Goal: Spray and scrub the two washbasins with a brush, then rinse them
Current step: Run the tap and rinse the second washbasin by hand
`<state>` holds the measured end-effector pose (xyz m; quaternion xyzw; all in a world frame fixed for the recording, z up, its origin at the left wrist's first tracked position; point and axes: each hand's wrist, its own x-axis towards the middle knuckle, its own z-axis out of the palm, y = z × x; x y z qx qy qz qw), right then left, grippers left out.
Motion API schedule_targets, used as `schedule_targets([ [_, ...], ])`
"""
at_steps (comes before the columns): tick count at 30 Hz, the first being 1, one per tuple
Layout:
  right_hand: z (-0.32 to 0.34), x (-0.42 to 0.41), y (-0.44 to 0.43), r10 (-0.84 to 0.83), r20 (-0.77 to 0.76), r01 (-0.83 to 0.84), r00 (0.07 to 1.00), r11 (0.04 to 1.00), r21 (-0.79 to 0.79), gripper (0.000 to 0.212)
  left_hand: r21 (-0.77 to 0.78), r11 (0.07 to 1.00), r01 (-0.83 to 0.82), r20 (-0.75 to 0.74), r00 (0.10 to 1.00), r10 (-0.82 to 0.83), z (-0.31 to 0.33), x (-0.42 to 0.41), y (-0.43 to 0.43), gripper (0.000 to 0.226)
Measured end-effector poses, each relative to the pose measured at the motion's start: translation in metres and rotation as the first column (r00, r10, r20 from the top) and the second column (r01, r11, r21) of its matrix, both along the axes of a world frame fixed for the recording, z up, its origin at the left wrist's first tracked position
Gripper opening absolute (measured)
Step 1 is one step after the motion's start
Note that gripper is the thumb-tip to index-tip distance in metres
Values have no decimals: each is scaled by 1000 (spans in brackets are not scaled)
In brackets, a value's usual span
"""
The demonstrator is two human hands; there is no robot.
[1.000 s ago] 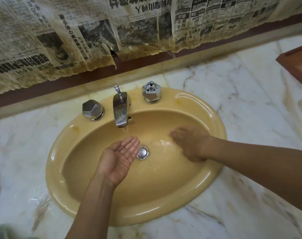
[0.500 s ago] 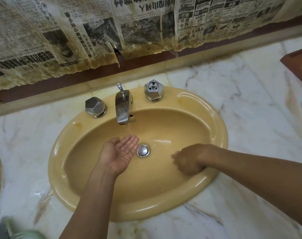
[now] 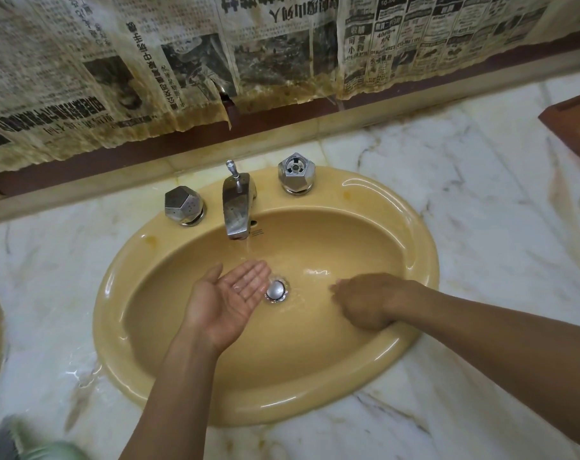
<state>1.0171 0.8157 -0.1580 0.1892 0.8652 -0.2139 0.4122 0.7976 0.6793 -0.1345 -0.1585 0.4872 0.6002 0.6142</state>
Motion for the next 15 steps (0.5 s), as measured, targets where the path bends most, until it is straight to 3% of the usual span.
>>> schedule_targets([
  [2,-1,-14,0,-200,-184,209,962,978,28,37,-65,997,46,-217,974,-59,-1,-3,-9,45],
  [3,-1,-26,-3,-363,-272,367,891,929,-39,33,-123,990,72,-381,918,-114,-2,-6,-14,37],
  [4,2,-40,-8,-576,-317,543,753,817,-195,33,-187,978,94,-545,818,-183,-2,-9,-19,31],
  [5,5,-56,-16,-826,-238,699,510,560,-446,33,-243,964,105,-682,688,-247,-3,-13,-23,28],
  [6,6,-74,-23,-977,-12,722,215,167,-671,33,-289,951,113,-781,547,-302,-3,-18,-27,28],
  [7,8,-91,-28,-963,269,615,-18,-223,-757,36,-327,938,116,-843,413,-345,-1,-23,-30,28],
  [8,9,-107,-33,-846,512,451,-150,-520,-725,39,-357,927,117,-880,291,-376,3,-27,-32,28],
  [9,12,-120,-37,-703,681,290,-205,-708,-644,40,-383,916,117,-900,175,-399,8,-32,-33,29],
  [11,17,-138,-42,-524,825,84,-213,-851,-519,35,-444,888,115,-896,-58,-441,13,-43,-35,32],
  [15,35,-142,-42,-483,844,3,-232,-868,-496,23,-588,775,232,-749,-519,-413,0,-66,-32,51],
])
